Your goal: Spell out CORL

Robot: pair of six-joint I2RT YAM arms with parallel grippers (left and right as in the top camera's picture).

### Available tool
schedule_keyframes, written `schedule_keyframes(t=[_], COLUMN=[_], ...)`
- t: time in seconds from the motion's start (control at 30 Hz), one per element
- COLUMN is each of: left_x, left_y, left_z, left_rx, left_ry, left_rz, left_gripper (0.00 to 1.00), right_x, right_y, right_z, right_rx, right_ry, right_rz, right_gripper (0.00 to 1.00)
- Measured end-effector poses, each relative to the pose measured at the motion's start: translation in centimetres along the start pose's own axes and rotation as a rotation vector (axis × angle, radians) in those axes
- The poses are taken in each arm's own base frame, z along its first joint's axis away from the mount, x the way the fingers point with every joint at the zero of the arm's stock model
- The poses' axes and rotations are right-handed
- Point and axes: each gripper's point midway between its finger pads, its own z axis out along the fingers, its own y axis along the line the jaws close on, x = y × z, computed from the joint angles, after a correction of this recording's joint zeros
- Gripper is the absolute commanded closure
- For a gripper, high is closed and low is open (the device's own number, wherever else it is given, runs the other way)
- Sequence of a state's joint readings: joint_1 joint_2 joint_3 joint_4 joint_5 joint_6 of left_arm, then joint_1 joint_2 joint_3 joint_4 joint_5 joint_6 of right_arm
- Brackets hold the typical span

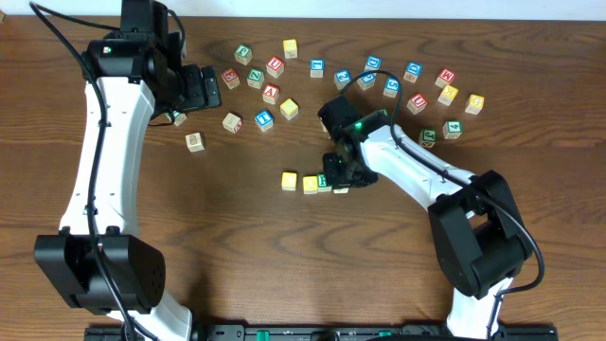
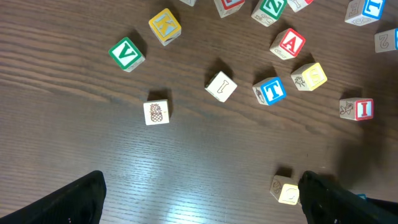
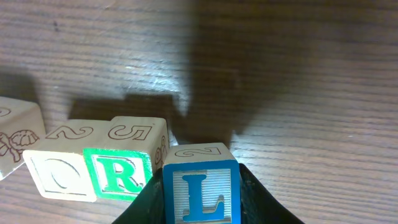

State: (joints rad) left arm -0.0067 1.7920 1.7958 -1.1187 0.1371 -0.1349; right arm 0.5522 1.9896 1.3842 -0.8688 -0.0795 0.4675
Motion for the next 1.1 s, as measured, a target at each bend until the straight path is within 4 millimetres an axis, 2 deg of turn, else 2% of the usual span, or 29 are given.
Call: schedule_keyframes(t=[0.37, 0.5, 0.73, 0.9, 1.0, 1.1], left_x=[0.0, 0.0, 0.0, 0.0, 0.0, 0.0], left_y=[0.0, 0.0, 0.0, 0.0, 0.0, 0.0], left_z=[0.0, 0.0, 0.0, 0.0, 0.0, 0.0], left_rx=[0.0, 0.0, 0.0, 0.0, 0.0, 0.0], left_ry=[0.0, 0.0, 0.0, 0.0, 0.0, 0.0], left_rz=[0.0, 0.0, 0.0, 0.0, 0.0, 0.0], left_gripper=[0.02, 0.02, 0.02, 0.02, 0.02, 0.02], right_x=[-0.2, -0.4, -0.7, -0.9, -1.0, -0.8], right_y=[1.4, 1.5, 1.7, 1.8, 1.8, 1.6], right_z=[0.1, 0.0, 0.0, 0.0, 0.0, -0.1], right_rx=[-0.026, -0.032, -0.037, -0.04, -0.042, -0.041], right_ry=[-0.022, -0.032, -0.046, -0.051, -0.056, -0.043], right_rz=[-0.028, -0.028, -0.035, -0.036, -0.044, -0.042], right_gripper=[0.74, 0.67, 0.63, 0.64, 0.72, 0.71])
